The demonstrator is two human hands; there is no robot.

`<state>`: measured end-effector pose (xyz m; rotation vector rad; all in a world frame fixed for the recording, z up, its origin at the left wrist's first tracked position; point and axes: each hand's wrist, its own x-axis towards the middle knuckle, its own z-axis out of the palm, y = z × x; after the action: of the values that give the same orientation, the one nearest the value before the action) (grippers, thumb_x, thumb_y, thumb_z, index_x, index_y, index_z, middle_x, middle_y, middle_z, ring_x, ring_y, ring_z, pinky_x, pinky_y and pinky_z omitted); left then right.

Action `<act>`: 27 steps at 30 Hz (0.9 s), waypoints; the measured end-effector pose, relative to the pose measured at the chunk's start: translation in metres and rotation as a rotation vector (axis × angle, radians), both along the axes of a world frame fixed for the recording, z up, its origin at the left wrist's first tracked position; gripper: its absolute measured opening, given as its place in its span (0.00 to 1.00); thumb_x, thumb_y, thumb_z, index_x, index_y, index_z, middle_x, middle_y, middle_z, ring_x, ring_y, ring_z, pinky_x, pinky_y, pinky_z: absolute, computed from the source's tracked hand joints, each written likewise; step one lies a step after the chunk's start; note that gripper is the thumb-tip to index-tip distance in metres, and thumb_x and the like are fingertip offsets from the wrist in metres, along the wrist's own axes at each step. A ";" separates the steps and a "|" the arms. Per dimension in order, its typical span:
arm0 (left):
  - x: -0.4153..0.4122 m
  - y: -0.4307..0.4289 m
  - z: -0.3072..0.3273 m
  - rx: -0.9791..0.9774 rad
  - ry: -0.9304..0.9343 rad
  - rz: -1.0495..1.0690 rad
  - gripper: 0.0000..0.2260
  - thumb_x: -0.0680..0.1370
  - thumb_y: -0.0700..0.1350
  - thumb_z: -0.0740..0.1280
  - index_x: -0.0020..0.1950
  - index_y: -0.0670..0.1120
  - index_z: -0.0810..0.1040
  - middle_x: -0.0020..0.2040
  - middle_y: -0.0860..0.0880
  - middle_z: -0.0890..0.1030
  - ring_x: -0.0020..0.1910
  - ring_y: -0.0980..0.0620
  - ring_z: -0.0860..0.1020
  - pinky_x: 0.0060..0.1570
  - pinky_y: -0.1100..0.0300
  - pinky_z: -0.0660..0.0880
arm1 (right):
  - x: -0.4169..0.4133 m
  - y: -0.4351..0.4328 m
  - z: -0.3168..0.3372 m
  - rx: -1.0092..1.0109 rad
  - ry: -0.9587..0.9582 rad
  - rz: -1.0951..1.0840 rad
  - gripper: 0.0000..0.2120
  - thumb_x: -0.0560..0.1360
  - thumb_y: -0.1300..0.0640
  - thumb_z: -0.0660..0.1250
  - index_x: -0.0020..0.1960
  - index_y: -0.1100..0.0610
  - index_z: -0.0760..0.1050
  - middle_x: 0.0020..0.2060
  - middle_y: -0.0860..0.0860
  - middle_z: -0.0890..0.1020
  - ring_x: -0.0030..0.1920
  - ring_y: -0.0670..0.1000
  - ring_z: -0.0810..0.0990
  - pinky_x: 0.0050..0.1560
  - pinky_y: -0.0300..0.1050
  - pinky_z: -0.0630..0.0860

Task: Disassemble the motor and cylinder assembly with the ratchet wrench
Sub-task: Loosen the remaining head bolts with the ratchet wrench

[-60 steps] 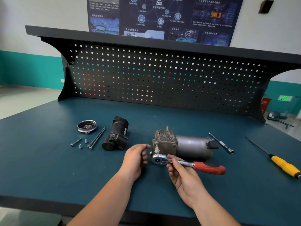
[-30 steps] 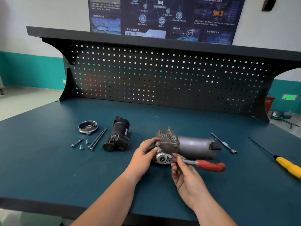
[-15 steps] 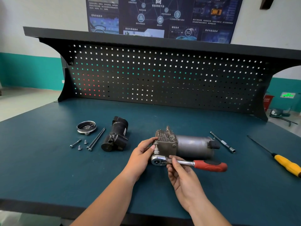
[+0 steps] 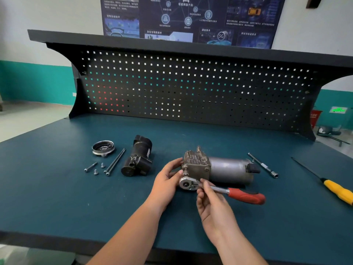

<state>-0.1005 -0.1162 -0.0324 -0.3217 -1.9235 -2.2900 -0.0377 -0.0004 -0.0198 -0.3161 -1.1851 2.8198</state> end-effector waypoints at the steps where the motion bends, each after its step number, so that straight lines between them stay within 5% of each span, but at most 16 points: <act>1: 0.000 -0.001 -0.001 -0.022 0.013 0.097 0.11 0.77 0.36 0.66 0.54 0.51 0.77 0.52 0.53 0.81 0.49 0.57 0.80 0.50 0.65 0.75 | -0.001 0.002 0.004 -0.015 -0.003 0.000 0.06 0.77 0.62 0.63 0.44 0.59 0.78 0.28 0.49 0.80 0.25 0.40 0.77 0.26 0.30 0.74; 4: 0.000 -0.008 0.000 -0.067 0.022 0.312 0.04 0.76 0.41 0.69 0.41 0.46 0.76 0.37 0.53 0.80 0.36 0.58 0.76 0.43 0.63 0.73 | -0.005 0.007 0.013 0.000 0.012 -0.003 0.06 0.77 0.62 0.63 0.44 0.59 0.78 0.28 0.49 0.81 0.26 0.40 0.77 0.26 0.31 0.74; 10: 0.009 -0.002 0.009 -0.030 -0.185 -0.047 0.15 0.77 0.51 0.66 0.34 0.45 0.81 0.29 0.47 0.80 0.23 0.56 0.74 0.21 0.69 0.63 | -0.003 0.011 0.011 0.218 0.093 0.020 0.05 0.76 0.63 0.64 0.46 0.59 0.79 0.29 0.48 0.81 0.28 0.41 0.78 0.28 0.31 0.74; 17: 0.011 -0.004 0.017 0.071 -0.389 -0.257 0.11 0.66 0.53 0.70 0.33 0.45 0.81 0.31 0.47 0.78 0.25 0.55 0.72 0.19 0.69 0.56 | 0.000 0.014 0.001 0.310 0.129 0.009 0.06 0.76 0.65 0.64 0.46 0.60 0.79 0.29 0.50 0.80 0.29 0.42 0.78 0.29 0.32 0.75; 27: 0.009 0.001 0.013 0.123 -0.390 -0.165 0.11 0.63 0.52 0.72 0.31 0.46 0.76 0.28 0.48 0.71 0.22 0.57 0.62 0.19 0.68 0.57 | -0.004 0.015 -0.003 0.338 0.135 -0.019 0.05 0.75 0.65 0.65 0.45 0.60 0.79 0.27 0.51 0.80 0.27 0.42 0.77 0.27 0.32 0.73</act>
<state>-0.0914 -0.1151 -0.0191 -0.0173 -1.9688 -2.7347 -0.0412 0.0145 -0.0226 -0.1124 -1.5801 2.5152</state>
